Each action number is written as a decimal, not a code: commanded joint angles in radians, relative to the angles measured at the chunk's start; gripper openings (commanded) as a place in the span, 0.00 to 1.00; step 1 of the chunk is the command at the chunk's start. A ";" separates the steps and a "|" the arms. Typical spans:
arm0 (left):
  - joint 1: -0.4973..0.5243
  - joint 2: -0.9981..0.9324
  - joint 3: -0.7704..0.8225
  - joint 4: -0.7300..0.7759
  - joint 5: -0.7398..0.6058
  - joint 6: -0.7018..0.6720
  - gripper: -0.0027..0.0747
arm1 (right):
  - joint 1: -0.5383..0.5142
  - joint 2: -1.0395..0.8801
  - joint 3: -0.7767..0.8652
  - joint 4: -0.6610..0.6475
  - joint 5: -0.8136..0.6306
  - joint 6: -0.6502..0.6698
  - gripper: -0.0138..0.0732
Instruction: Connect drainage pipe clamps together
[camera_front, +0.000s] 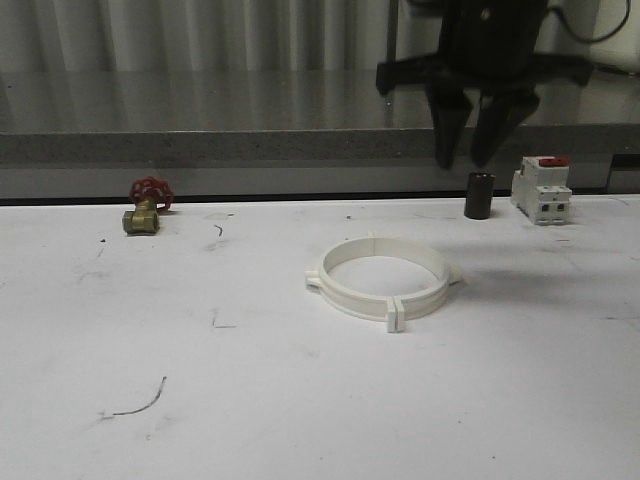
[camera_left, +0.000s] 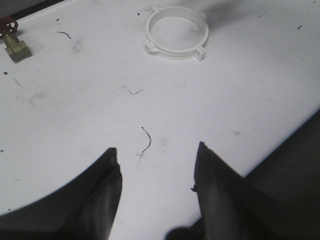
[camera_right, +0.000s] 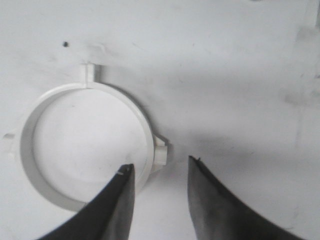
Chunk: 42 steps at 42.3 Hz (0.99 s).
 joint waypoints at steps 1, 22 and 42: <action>0.001 0.002 -0.024 -0.006 -0.069 -0.013 0.47 | 0.000 -0.157 0.006 0.003 -0.009 -0.145 0.50; 0.001 0.002 -0.024 -0.006 -0.069 -0.013 0.47 | 0.000 -0.630 0.394 0.118 -0.072 -0.331 0.50; 0.001 0.002 -0.024 -0.006 -0.069 -0.013 0.47 | 0.000 -1.087 0.802 0.133 -0.215 -0.331 0.50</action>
